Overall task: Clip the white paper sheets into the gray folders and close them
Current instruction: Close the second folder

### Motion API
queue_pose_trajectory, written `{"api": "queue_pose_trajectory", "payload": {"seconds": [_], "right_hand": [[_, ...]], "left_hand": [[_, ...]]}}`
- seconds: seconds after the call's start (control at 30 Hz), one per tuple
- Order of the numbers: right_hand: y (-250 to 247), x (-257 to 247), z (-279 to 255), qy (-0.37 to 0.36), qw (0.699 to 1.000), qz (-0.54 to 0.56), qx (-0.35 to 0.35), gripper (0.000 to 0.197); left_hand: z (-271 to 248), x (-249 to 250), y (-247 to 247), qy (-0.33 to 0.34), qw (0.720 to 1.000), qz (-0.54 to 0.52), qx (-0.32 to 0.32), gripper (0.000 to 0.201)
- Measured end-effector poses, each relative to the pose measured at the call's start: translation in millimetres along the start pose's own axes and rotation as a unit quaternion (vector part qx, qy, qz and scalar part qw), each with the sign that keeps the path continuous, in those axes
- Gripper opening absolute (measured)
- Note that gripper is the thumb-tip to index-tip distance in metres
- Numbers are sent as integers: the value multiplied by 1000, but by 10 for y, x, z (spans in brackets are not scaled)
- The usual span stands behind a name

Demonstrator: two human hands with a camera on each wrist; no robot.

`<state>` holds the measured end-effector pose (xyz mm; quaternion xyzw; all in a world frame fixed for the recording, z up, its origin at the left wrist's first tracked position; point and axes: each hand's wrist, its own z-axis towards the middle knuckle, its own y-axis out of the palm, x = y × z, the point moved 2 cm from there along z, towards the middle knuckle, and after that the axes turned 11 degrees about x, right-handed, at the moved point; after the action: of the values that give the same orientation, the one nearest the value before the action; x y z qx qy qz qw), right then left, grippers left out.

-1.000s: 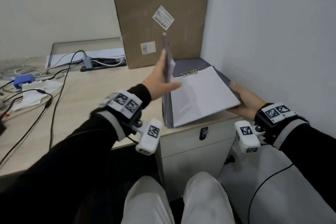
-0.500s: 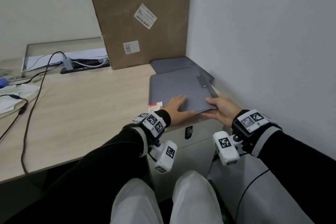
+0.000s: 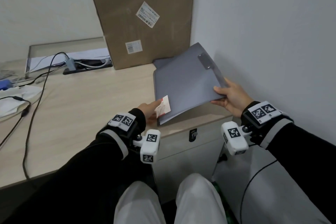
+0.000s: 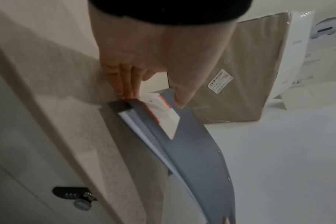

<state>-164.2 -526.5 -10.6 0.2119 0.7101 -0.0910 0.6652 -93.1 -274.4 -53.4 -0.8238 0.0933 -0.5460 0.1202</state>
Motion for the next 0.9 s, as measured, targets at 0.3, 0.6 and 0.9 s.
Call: {"api": "queue_pose_trajectory", "payload": {"seconds": [0.3, 0.6, 0.9], "right_hand": [[57, -266, 522, 6, 998, 45, 45, 23], [126, 91, 1069, 83, 973, 190, 102, 25], [170, 326, 1484, 166, 974, 126, 92, 56]], "left_hand": [[208, 438, 185, 14, 979, -196, -58, 18], [724, 689, 649, -10, 978, -207, 8, 10], [1311, 732, 870, 113, 978, 173, 18, 50]]}}
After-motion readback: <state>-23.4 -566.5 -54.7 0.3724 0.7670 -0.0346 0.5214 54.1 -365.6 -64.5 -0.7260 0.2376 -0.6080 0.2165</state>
